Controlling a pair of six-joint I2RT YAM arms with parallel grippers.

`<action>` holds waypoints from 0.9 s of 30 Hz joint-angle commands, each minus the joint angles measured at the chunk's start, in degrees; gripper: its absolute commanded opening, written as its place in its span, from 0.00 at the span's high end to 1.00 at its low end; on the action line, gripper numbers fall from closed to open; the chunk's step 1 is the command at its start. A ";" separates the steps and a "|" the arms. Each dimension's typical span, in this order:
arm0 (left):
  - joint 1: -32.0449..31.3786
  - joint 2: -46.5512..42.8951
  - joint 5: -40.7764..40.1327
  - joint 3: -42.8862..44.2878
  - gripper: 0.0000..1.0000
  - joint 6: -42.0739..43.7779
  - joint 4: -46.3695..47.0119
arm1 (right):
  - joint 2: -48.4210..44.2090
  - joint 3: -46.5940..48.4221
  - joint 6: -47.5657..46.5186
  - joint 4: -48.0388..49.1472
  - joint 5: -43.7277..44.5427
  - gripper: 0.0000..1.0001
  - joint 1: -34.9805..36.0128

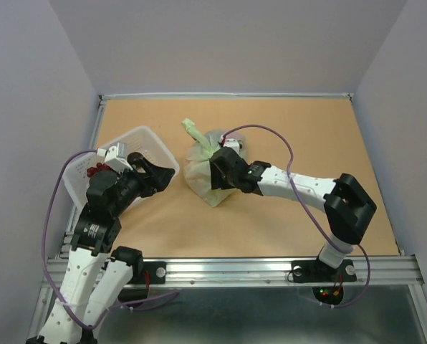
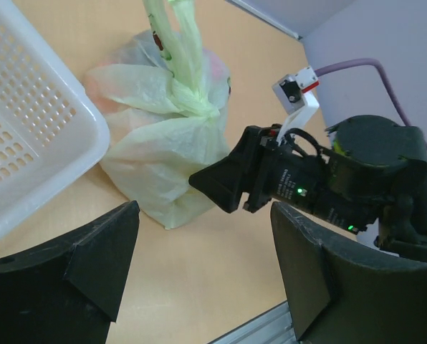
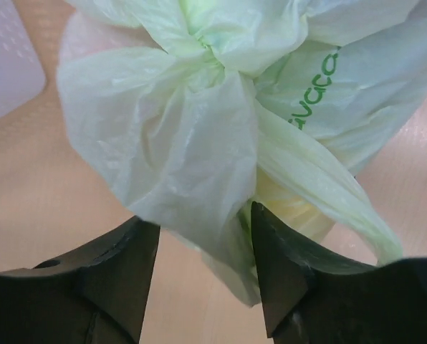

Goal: Untie the knot of the plastic bag and take out the fruit

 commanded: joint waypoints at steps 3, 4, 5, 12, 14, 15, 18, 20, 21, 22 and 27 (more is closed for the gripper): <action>-2.37 4.03 0.36 -1.26 0.16 -3.86 9.06 | -10.26 5.30 -9.07 1.32 -1.43 0.11 -0.33; -3.33 5.95 -0.69 -1.35 0.16 -4.39 10.64 | -12.71 4.95 -12.66 0.97 1.62 0.06 -0.41; -5.25 7.28 -1.74 -1.35 0.16 -5.70 11.35 | -14.04 4.60 -14.26 0.79 3.48 0.04 -0.50; -24.14 25.02 -24.74 6.36 0.15 -10.62 14.78 | -24.24 -1.99 -12.62 -0.71 7.27 0.01 -9.81; -26.53 32.20 -28.19 8.75 0.15 -11.16 15.83 | -26.52 -3.92 -11.56 -0.79 7.97 0.01 -9.91; -27.41 34.60 -30.12 10.06 0.15 -11.16 16.01 | -27.15 -4.62 -10.86 -0.79 8.06 0.01 -10.00; -29.44 43.04 -37.41 15.25 0.17 -9.76 16.45 | -29.52 -6.99 -8.83 -0.88 7.89 0.01 -10.00; -29.79 47.87 -39.01 17.98 0.18 -9.32 16.45 | -30.75 -8.14 -8.13 -0.88 7.19 0.01 -10.00; -29.88 49.11 -39.63 18.51 0.19 -9.31 16.19 | -31.28 -8.58 -8.12 -0.97 7.19 0.01 -10.08; -29.97 50.26 -41.03 19.12 0.20 -9.49 15.84 | -32.41 -9.28 -8.12 -0.97 6.92 0.01 -10.00; -30.58 54.66 -42.62 17.11 0.24 -11.77 14.69 | -34.62 -11.04 -8.04 -0.97 6.57 0.01 -10.00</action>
